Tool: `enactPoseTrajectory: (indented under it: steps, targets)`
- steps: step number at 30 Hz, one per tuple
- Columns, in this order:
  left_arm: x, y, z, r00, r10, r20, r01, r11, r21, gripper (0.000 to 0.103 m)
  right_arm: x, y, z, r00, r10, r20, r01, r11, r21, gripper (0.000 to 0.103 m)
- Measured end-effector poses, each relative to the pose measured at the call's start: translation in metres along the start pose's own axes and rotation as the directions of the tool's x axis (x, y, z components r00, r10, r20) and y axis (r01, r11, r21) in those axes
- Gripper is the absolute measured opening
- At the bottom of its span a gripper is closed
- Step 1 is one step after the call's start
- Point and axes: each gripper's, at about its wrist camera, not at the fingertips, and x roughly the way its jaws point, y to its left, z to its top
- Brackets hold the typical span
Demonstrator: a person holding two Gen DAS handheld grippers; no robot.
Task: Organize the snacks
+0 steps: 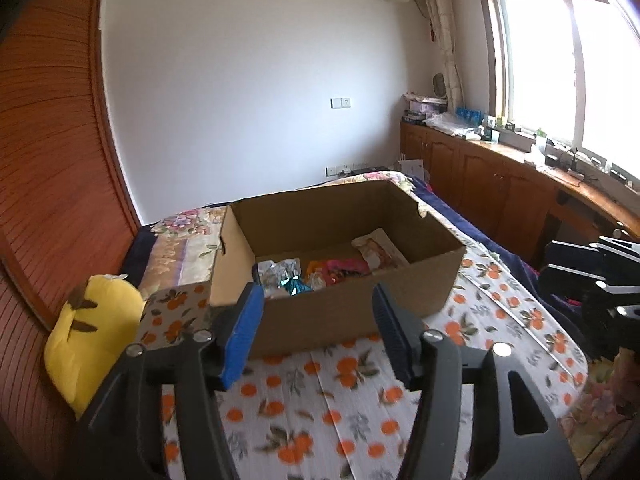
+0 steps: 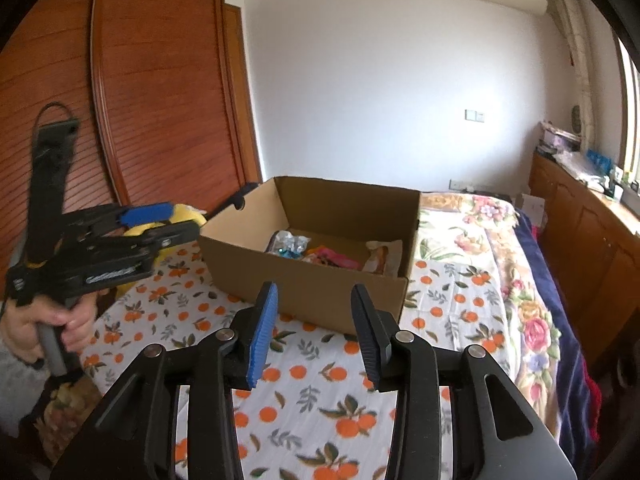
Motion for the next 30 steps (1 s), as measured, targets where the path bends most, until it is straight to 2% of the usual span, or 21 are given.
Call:
enactPoseTrajectory:
  steps: [2, 6, 10, 14, 21, 26, 28, 30]
  targets:
    - [-0.021, -0.001, -0.005, 1.000, -0.002, 0.017, 0.003, 1.000, -0.014, 0.066, -0.013, 0.005, -0.005, 1.000, -0.019, 0.003, 0.019, 1.000, 0.000, 0.046]
    - [-0.058, -0.007, -0.012, 0.999, 0.005, 0.051, -0.003, 1.000, -0.026, 0.068, -0.039, 0.015, -0.016, 0.999, -0.040, 0.010, 0.040, 0.999, 0.007, 0.051]
    - [-0.091, -0.015, -0.020, 0.997, 0.045, 0.065, -0.044, 0.999, -0.025, 0.068, -0.065, 0.021, -0.029, 0.997, -0.072, 0.026, 0.071, 0.997, 0.023, 0.066]
    - [-0.118, -0.025, -0.034, 0.997, 0.048, 0.061, -0.047, 0.999, -0.023, 0.068, -0.086, 0.026, -0.041, 0.994, -0.098, 0.043, 0.097, 0.994, 0.043, 0.081]
    - [-0.148, -0.035, -0.056, 0.995, 0.071, 0.074, -0.070, 0.997, -0.017, 0.071, -0.118, 0.036, -0.052, 0.991, -0.117, 0.059, 0.113, 0.991, 0.067, 0.089]
    - [-0.160, -0.035, -0.072, 0.993, 0.082, 0.087, -0.080, 0.996, -0.029, 0.092, -0.133, 0.044, -0.061, 0.990, -0.126, 0.069, 0.120, 0.990, 0.077, 0.096]
    - [-0.165, -0.034, -0.080, 0.992, 0.089, 0.094, -0.085, 0.995, -0.042, 0.097, -0.138, 0.048, -0.065, 0.987, -0.136, 0.084, 0.129, 0.988, 0.083, 0.103]
    - [-0.169, -0.033, -0.088, 0.991, 0.096, 0.095, -0.091, 0.994, -0.054, 0.100, -0.143, 0.052, -0.069, 0.985, -0.143, 0.096, 0.135, 0.987, 0.085, 0.103]
